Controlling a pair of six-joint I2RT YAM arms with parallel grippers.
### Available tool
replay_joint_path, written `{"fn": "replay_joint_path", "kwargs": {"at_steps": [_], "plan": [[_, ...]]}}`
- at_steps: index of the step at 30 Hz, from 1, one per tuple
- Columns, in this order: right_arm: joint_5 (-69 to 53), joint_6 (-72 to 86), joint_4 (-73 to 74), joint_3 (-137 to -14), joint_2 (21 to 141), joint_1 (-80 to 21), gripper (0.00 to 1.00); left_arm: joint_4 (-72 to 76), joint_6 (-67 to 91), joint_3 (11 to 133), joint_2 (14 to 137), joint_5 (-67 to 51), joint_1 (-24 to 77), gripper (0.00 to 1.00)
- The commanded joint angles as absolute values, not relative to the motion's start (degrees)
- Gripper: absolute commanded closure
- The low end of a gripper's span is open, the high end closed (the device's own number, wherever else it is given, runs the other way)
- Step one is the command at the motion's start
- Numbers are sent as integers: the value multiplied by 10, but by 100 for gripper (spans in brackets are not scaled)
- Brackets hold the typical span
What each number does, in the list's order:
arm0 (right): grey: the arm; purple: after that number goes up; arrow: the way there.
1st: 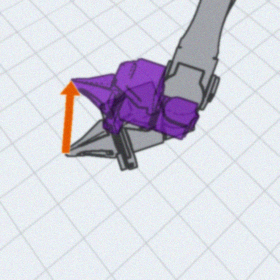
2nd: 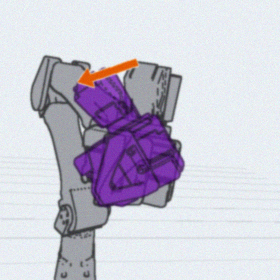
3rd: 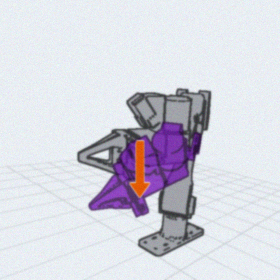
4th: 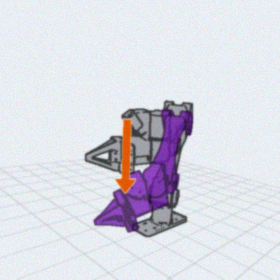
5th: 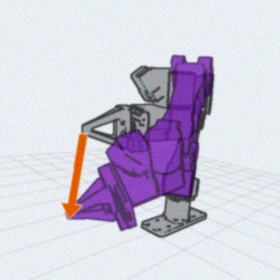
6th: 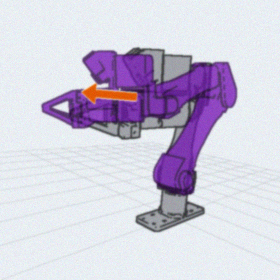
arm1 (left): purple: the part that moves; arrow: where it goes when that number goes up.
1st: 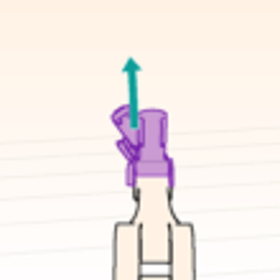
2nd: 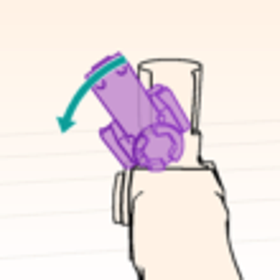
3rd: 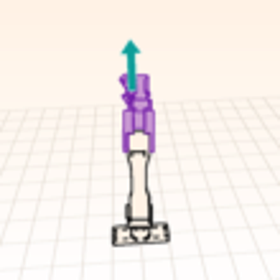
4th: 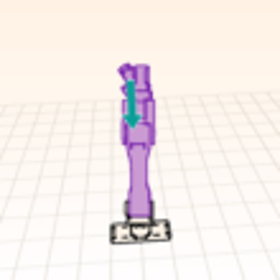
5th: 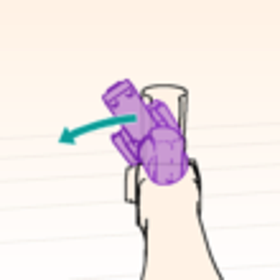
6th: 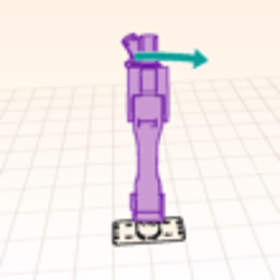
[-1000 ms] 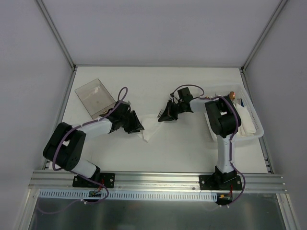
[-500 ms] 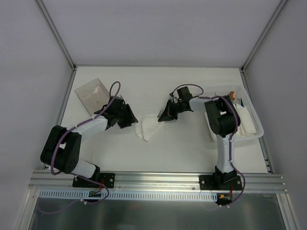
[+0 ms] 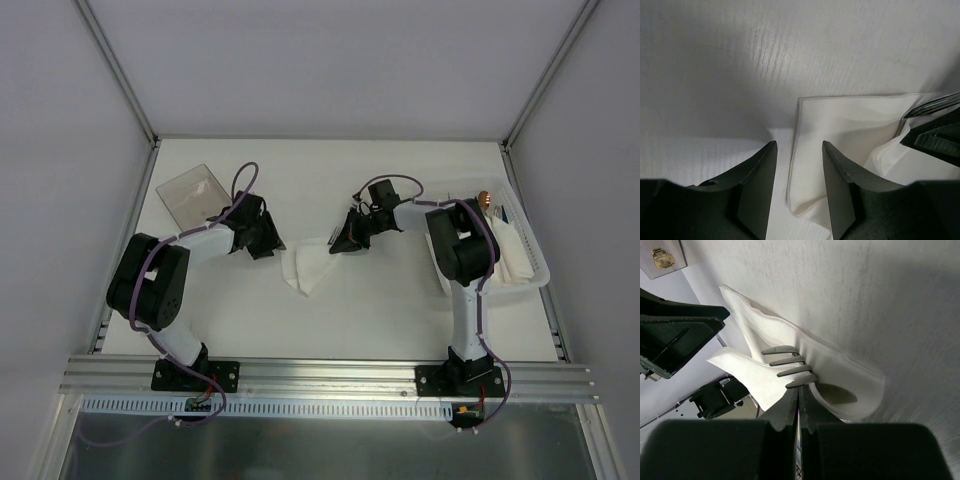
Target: Place the utensils on the paper napkin and roll it up
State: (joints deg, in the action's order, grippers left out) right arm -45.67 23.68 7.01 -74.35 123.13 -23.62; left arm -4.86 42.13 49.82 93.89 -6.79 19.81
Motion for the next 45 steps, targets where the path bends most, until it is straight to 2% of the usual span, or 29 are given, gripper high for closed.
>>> {"fn": "replay_joint_path", "kwargs": {"at_steps": [1,6,12,18,23,35,45], "plan": [[-420,220,83,-755,1244,-239,100,-42,402,523,964,-68,194,58],[-423,217,88,-759,1246,-239,100,-35,408,531,1002,-82,190,62],[-423,216,91,-761,1247,-240,100,-18,417,525,1005,-104,189,78],[-418,214,98,-764,1246,-242,100,-7,423,516,962,-112,190,92],[-413,209,105,-766,1247,-243,100,-3,425,511,913,-127,190,100],[-406,207,113,-771,1251,-245,100,66,424,488,878,-202,192,100],[-401,208,120,-777,1252,-246,100,170,422,477,919,-297,267,100]]}}
